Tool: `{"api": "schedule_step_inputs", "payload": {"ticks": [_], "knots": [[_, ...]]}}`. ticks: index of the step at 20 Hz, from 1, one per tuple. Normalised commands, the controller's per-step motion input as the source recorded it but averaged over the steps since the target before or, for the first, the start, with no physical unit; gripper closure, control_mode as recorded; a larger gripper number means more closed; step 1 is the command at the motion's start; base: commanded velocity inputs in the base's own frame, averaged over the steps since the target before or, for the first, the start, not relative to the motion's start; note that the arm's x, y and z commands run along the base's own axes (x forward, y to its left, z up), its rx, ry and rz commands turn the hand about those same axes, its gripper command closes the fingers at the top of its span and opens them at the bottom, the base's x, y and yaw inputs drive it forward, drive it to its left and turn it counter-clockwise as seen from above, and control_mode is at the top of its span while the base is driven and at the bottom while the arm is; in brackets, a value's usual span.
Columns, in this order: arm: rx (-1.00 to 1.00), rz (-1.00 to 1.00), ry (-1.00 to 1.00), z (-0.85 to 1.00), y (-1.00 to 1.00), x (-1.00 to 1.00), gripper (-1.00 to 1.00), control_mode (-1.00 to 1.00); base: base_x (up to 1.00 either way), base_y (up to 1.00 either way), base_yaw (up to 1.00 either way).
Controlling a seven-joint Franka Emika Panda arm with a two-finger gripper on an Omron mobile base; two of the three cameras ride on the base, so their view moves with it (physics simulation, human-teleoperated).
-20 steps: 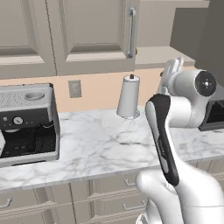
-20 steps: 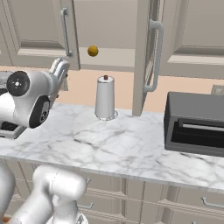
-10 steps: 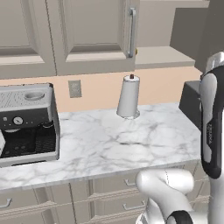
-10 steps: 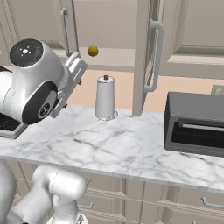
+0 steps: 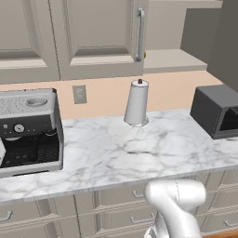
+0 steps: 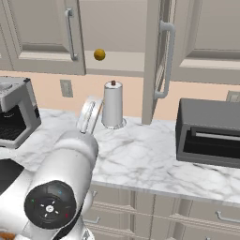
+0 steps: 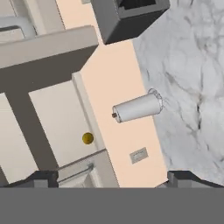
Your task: Pick the lemon from the counter and place it in the cabinet. Then close the cabinet.
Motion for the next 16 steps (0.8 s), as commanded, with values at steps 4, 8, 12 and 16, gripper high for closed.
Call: {"api": "schedule_step_inputs", "payload": {"ticks": [4, 8, 12, 16], "knots": [[0.10, 0.06, -0.15, -0.04, -0.87, -0.20, -1.00, -1.00, 0.00, 0.00, 0.00], [0.16, 0.12, 0.00, 0.00, -0.99, -0.13, -1.00, -1.00, 0.00, 0.00, 0.00], [0.17, 0.14, 0.00, 0.00, -0.99, -0.03, -1.00, -1.00, 0.00, 0.00, 0.00], [0.19, 0.14, 0.00, 0.00, -1.00, -0.01, -1.00, -1.00, 0.00, 0.00, 0.00]]}}
